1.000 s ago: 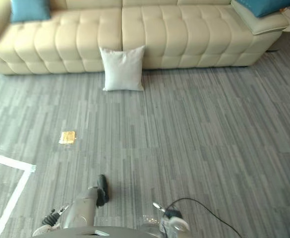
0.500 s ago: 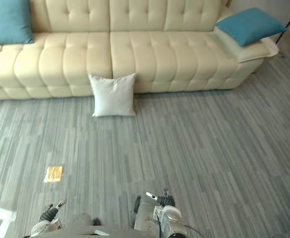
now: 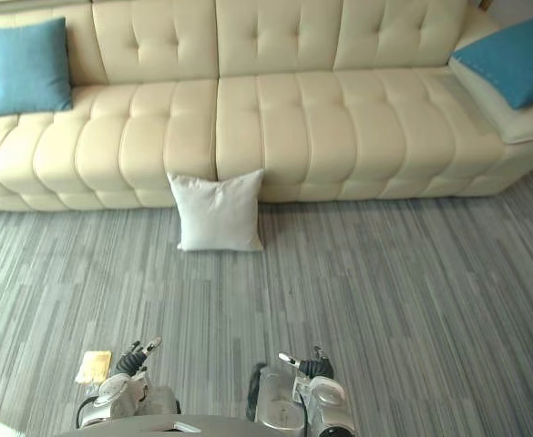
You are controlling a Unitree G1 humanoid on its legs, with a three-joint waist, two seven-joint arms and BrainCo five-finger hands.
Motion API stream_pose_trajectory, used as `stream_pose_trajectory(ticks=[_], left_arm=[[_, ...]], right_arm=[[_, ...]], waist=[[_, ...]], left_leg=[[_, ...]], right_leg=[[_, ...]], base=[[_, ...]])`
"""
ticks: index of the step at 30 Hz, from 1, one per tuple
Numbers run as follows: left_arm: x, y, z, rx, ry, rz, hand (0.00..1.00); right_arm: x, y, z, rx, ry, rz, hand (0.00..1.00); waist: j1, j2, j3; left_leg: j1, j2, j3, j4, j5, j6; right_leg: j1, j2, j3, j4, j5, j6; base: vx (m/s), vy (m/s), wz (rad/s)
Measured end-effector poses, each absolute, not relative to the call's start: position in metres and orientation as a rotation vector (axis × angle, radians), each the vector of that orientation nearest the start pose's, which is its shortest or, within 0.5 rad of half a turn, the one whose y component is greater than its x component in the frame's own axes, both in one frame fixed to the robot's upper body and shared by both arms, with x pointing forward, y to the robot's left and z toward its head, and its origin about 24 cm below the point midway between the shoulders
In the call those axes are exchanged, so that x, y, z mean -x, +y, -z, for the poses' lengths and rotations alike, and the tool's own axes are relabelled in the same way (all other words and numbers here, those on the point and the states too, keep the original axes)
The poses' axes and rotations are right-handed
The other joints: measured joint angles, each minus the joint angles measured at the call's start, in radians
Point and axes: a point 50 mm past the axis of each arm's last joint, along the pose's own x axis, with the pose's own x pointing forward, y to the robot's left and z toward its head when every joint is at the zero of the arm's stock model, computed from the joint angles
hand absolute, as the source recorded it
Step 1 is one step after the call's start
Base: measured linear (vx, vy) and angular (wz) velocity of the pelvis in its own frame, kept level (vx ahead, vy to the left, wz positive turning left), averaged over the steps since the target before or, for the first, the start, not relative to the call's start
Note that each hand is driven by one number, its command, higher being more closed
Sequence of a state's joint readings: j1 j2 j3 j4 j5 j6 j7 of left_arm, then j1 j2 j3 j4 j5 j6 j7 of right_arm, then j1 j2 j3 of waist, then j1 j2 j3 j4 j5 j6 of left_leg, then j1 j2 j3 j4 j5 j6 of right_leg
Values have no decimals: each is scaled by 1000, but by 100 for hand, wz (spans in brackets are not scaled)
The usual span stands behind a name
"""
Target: Pick up cushions and gather them together orderly.
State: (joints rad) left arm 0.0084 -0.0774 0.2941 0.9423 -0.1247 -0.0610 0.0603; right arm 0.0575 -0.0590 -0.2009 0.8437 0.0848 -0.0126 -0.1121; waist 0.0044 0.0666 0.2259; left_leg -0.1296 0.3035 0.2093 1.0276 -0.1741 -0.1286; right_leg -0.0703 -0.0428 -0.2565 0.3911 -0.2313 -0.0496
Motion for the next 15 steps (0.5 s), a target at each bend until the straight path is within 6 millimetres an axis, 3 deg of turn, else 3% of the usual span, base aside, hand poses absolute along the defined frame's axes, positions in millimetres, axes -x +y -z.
stream_pose_trajectory(ticks=[3, 5, 7, 8, 9, 10, 11, 13, 15], left_arm=[[-143, 169, 144, 284, 880, -367, 0], [-145, 170, 142, 279, 869, -367, 0], [-146, 171, 142, 276, 863, -368, 0], [-145, 172, 142, 274, 864, -369, 0], [-145, 179, 142, 253, 863, -375, 0], [-146, 184, 141, 242, 859, -381, 0], [-144, 190, 141, 228, 857, -390, 0], [-137, 198, 145, 220, 893, -411, 0], [-132, 202, 146, 220, 905, -426, 0]], right_arm=[[-136, -212, 136, -59, 886, 380, 0], [-132, -214, 137, -73, 898, 400, 0], [-128, -215, 139, -85, 912, 421, 0], [-126, -215, 139, -84, 917, 422, 0], [-122, -210, 143, -91, 946, 412, 0], [-124, -205, 144, -90, 947, 393, 0], [-129, -198, 144, -99, 942, 371, 0], [-131, -188, 144, -123, 940, 359, 0], [-130, -182, 146, -133, 948, 349, 0]], waist=[[4, 3, -3], [27, -2, -2], [40, -5, -1], [46, -6, -2], [46, -38, -13], [42, -53, -19], [55, -75, -17], [74, -92, -24], [76, -114, -41]], left_leg=[[-79, 1, 63, -62, -52, 31], [-132, -10, 124, -266, -73, 48], [-148, -56, 119, -546, -14, 51], [-144, -71, 111, -633, 99, 60], [-109, -121, 136, -663, 154, 87], [-117, -128, 139, -661, 144, 93], [-130, -129, 145, -624, 109, 95], [-150, -115, 150, -548, 65, 110], [-133, -148, 148, -517, 44, 135]], right_leg=[[85, -15, 4, -62, -6, 23], [156, -53, 10, -104, -1, 66], [204, -97, 19, -122, -26, 120], [220, -109, 29, -124, -42, 147], [241, -138, 66, -150, -48, 154], [242, -134, 88, -177, -33, 137], [244, -125, 110, -222, 12, 114], [269, -127, 144, -268, 72, 131], [274, -161, 194, -240, 112, 138]], base=[[290, 122, -3], [398, 251, -5], [386, 305, -6], [403, 326, -5], [419, 305, 5], [388, 230, -2], [362, 206, -11], [369, 225, -16], [311, 193, -8]])
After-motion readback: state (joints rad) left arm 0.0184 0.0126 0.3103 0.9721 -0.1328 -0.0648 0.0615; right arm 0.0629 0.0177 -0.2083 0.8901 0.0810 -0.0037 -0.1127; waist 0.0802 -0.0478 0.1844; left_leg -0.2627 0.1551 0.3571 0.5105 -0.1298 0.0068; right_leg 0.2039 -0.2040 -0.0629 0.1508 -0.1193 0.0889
